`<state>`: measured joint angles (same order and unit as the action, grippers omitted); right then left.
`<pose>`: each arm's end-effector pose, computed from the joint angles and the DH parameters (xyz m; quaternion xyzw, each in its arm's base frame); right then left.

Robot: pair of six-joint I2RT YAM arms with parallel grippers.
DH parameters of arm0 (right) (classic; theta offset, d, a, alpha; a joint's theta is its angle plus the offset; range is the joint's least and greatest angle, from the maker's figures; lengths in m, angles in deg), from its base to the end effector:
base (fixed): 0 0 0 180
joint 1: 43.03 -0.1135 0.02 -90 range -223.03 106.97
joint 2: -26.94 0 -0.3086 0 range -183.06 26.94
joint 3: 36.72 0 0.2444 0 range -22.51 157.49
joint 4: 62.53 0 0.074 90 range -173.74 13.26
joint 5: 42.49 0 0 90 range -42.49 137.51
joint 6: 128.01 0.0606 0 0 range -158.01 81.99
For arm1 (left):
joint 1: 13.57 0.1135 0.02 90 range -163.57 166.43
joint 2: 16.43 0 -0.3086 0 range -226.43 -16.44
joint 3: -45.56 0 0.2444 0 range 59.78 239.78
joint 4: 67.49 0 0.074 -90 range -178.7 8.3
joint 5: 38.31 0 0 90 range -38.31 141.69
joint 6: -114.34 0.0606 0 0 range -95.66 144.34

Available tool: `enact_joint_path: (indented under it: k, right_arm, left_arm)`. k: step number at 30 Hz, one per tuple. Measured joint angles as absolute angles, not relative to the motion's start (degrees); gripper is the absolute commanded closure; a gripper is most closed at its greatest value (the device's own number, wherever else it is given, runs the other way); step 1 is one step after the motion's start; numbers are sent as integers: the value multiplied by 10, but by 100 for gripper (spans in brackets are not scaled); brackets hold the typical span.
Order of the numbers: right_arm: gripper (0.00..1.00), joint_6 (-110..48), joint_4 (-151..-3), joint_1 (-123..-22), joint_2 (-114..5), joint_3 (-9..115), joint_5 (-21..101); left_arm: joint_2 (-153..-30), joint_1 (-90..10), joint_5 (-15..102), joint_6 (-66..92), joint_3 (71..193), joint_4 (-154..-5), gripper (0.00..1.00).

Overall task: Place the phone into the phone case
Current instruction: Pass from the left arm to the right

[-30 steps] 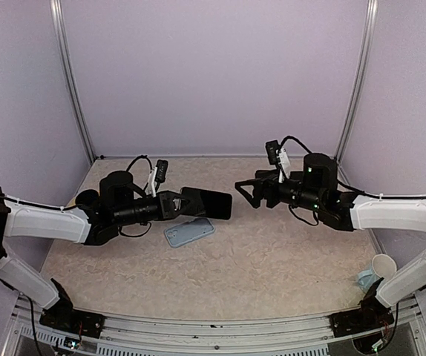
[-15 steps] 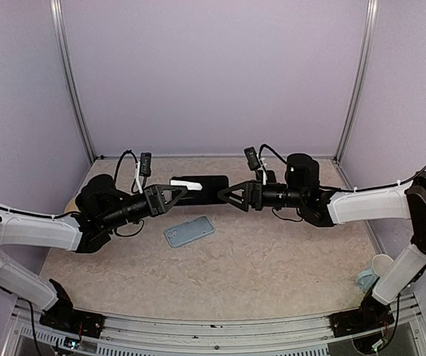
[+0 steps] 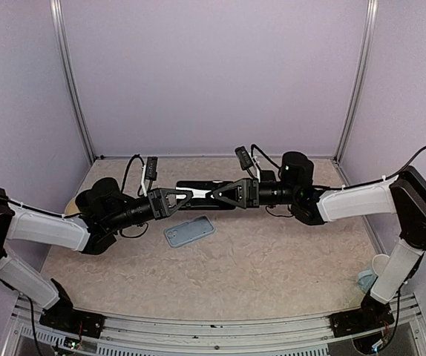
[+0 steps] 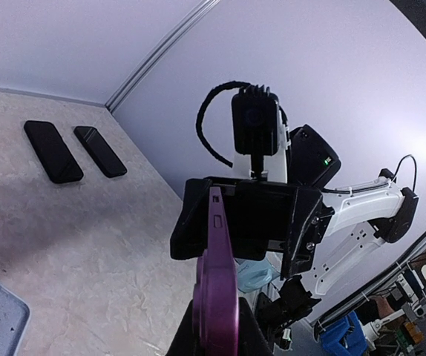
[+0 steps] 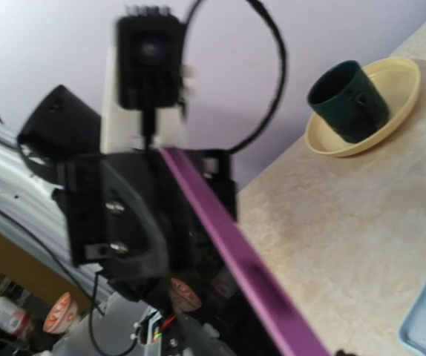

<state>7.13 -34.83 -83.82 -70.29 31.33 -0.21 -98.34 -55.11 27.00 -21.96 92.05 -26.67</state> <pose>0.2637 0.2867 0.2975 -0.2572 0.6652 0.6470 0.2696 0.2109 -0.2207 0.2895 0.1307 0.6635 -0.6048 0.4206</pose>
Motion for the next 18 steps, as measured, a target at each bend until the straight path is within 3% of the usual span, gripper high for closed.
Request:
enact_joint_path:
  k: [12, 15, 18]
  right_arm:
    - [57, 97, -331, -838, -723, 327, -42]
    - [68, 98, -332, -838, -727, 331, -48]
    - [86, 97, -334, -838, -728, 332, -50]
  left_arm:
    - [-993, -551, 260, -228, 921, -255, 100]
    - [-993, -551, 260, -228, 921, -254, 100]
    - [-993, -551, 257, -229, 921, -251, 100]
